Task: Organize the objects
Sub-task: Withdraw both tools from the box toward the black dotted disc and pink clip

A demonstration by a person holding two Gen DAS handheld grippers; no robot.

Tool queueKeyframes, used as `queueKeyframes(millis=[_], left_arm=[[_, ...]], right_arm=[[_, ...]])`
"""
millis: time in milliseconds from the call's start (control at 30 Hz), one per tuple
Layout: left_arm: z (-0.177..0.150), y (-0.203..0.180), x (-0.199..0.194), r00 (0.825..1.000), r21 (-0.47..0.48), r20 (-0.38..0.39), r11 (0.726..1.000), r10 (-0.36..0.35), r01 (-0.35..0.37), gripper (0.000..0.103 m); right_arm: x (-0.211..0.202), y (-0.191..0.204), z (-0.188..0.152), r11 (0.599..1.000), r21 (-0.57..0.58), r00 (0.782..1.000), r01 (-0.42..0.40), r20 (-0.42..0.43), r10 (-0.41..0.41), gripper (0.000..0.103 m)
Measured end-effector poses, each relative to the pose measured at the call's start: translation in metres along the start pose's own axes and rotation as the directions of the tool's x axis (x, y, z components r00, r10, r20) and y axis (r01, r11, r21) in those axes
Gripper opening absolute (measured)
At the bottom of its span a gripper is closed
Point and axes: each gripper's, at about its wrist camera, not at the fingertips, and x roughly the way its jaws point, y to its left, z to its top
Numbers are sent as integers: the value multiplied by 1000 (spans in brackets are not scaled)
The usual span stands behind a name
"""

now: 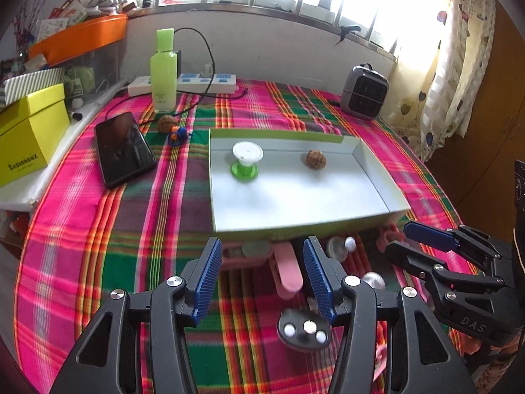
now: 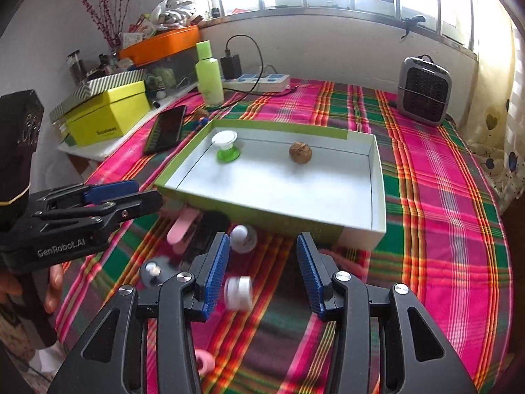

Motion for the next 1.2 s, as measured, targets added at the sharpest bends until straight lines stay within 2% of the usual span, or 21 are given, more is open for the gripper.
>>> queueKeyframes(millis=[300,667,900,1200], left_arm=[[-33,1,-9,998,-33,-36,998,-59,58,53],[-54,-4,-1,992,-42,-92,996,-83,79,55],[-59,-7,3,992,-25,-109,997,-70,68,55],[-62,2,1,993,-45,-108,998,-53,49,55]], right_arm=[[-18,16,-36,995,-20,995,-100,-8,100,44],[-10,28,-60,974,-47,974,-223,-49,221,45],[-7,34,-72,971,-102,973,-216,-108,205,45],[-13,51,-83,938,-186,950,-292,-168,262,44]])
